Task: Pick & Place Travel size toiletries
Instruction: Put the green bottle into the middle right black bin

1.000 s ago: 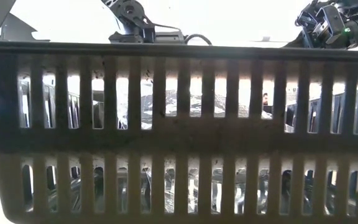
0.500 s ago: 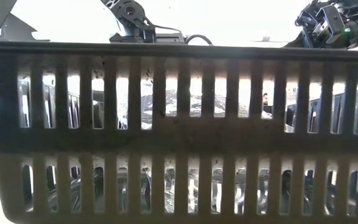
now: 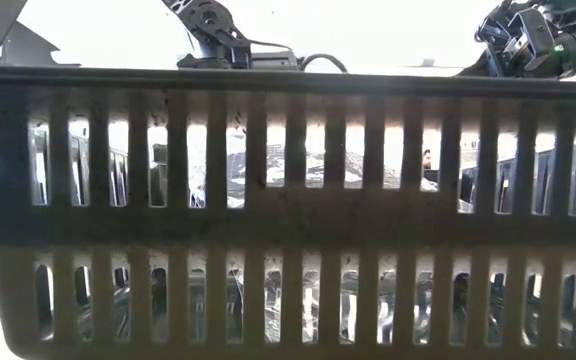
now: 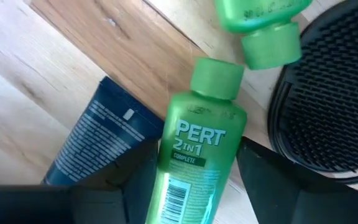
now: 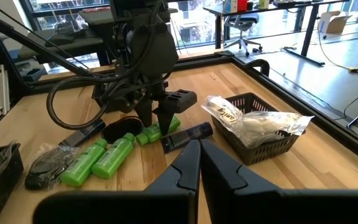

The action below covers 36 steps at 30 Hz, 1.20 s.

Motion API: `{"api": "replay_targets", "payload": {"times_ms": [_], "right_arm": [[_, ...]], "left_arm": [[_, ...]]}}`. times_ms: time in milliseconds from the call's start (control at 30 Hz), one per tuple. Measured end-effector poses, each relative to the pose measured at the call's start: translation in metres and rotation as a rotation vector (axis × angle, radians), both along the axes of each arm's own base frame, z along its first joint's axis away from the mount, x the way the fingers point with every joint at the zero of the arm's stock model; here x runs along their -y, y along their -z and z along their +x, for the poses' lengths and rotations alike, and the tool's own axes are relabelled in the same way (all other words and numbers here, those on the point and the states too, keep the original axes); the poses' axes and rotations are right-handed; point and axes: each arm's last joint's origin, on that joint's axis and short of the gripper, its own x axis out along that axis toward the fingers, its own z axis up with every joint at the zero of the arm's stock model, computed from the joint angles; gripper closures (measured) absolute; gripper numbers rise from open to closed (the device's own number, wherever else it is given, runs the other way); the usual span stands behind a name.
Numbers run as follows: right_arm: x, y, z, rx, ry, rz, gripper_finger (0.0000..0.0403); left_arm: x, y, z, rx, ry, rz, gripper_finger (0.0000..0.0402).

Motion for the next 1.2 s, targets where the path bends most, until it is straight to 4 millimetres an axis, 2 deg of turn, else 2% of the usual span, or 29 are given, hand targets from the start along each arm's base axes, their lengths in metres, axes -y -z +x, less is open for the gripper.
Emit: {"api": "replay_targets", "payload": {"times_ms": [400, 667, 1200], "right_arm": [[0.0000, 0.0000, 0.0000, 0.000, 0.000, 0.000, 0.0398], [0.0000, 0.0000, 0.0000, 0.000, 0.000, 0.000, 0.0398], [0.0000, 0.0001, 0.0000, 0.000, 0.000, 0.000, 0.0398]], "left_arm": [[0.0005, 0.0000, 0.0001, 0.002, -0.008, -0.019, 0.0208], [0.0021, 0.0073, -0.0035, 0.015, 0.001, -0.057, 0.0208], [0.0018, 0.0092, -0.0008, 0.039, -0.090, -0.075, 0.0208]]}}
